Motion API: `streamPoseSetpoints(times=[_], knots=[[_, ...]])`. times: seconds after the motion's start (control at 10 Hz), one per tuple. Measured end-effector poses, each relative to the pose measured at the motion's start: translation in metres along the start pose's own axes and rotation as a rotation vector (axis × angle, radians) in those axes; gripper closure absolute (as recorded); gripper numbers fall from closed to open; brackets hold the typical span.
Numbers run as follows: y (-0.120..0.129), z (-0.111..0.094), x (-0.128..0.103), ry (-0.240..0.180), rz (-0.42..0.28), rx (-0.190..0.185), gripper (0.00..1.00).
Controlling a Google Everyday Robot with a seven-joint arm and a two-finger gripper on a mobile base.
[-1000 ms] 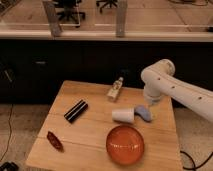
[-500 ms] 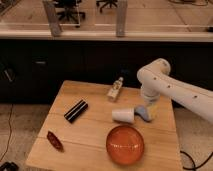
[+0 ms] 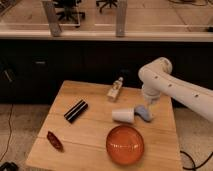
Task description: Move the arm in a circular motion
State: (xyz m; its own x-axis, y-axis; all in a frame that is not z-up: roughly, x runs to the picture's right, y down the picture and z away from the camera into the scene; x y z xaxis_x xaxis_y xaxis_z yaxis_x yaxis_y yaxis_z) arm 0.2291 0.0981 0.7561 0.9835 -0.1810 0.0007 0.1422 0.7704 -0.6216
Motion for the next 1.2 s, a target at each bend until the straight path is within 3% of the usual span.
streamPoseSetpoints(times=[0.5, 0.8, 1.2], knots=[[0.001, 0.001, 0.008, 0.004, -0.017, -0.005, 0.2], [-0.005, -0.001, -0.017, 0.008, -0.056, -0.008, 0.2], [-0.008, -0.001, -0.018, 0.014, -0.067, -0.014, 0.2]])
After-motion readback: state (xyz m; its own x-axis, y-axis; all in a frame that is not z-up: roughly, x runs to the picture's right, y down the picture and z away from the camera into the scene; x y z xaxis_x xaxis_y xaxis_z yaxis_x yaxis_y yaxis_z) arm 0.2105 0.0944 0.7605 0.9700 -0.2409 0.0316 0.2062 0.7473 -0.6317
